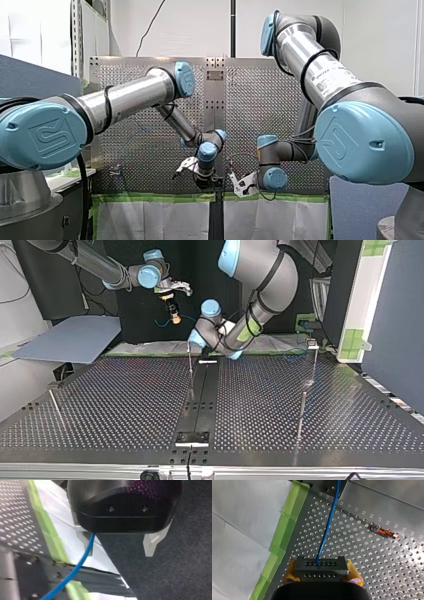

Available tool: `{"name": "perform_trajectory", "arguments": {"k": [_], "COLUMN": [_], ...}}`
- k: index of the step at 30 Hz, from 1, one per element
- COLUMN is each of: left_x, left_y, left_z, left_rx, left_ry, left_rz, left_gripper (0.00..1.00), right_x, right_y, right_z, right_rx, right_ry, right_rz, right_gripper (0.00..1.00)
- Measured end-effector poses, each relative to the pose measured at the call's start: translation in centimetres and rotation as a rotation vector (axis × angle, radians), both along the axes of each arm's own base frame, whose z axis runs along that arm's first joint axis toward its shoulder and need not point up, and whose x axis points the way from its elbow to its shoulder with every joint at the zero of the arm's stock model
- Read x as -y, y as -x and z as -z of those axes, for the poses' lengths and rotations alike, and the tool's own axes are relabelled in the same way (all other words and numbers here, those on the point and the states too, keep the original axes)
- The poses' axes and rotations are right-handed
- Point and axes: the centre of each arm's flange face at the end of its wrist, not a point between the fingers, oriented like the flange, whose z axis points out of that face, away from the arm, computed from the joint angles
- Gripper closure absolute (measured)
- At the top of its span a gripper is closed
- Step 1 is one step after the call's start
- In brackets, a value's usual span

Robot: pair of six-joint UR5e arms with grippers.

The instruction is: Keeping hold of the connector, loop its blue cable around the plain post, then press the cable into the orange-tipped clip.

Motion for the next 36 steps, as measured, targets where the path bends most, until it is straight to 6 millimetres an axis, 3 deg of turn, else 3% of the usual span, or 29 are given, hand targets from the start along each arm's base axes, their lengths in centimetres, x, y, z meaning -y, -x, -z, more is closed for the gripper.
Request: {"name": "perform_trajectory", "arguments": {"k": [7, 22, 23, 24, 25, 27, 29, 30, 31, 32, 33, 34, 36], "left_x": [-1.1, -1.8, -1.8, -1.8, -1.7, -1.6, -1.6, -1.6, -1.6, -1.6, -1.6, -1.6, -1.6], "left_y": [0.5, 0.2, 0.2, 0.1, 0.1, 0.1, 0.1, 0.1, 0.1, 0.1, 0.1, 0.1, 0.1], "left_z": [3.6, 4.2, 4.2, 4.2, 4.1, 4.1, 4.1, 4.0, 4.0, 4.0, 4.0, 3.9, 3.9], "left_rx": [-0.034, -0.031, -0.031, -0.03, -0.028, -0.027, -0.025, -0.023, -0.019, -0.015, -0.01, -0.004, 0.003], "left_ry": [-0.026, -0.032, -0.032, -0.032, -0.032, -0.033, -0.036, -0.039, -0.045, -0.049, -0.053, -0.056, -0.057], "left_rz": [-0.011, -0.016, -0.015, -0.015, -0.014, -0.012, -0.011, -0.013, -0.016, -0.02, -0.023, -0.026, -0.029], "left_gripper": [0.0, 0.0, 0.18, 0.18, 0.32, 0.38, 0.58, 0.58, 0.71, 0.91, 0.91, 1.0, 1.0], "right_x": [0.1, 0.0, 0.0, 0.0, 0.0, 0.0, 0.0, 0.0, 0.0, 0.0, 0.0, 0.0, 0.0], "right_y": [0.0, 0.0, 0.0, 0.0, 0.0, 0.0, 0.0, 0.0, 0.0, 0.0, 0.0, 0.0, 0.0], "right_z": [0.0, 0.0, 0.0, 0.0, 0.0, 0.0, 0.0, 0.0, 0.0, 0.0, 0.0, 0.0, 0.0], "right_rx": [-0.009, -0.016, -0.017, -0.017, -0.017, -0.017, -0.017, -0.017, -0.017, -0.017, -0.017, -0.018, -0.018], "right_ry": [-0.001, -0.003, -0.003, -0.003, -0.003, -0.003, -0.003, -0.003, -0.003, -0.003, -0.003, -0.003, -0.003], "right_rz": [-0.001, 0.0, 0.0, 0.0, 0.0, 0.0, 0.0, 0.0, 0.001, 0.001, 0.002, 0.002, 0.002], "right_gripper": [1.0, 1.0, 1.0, 1.0, 1.0, 1.0, 1.0, 1.0, 1.0, 1.0, 1.0, 1.0, 1.0]}}
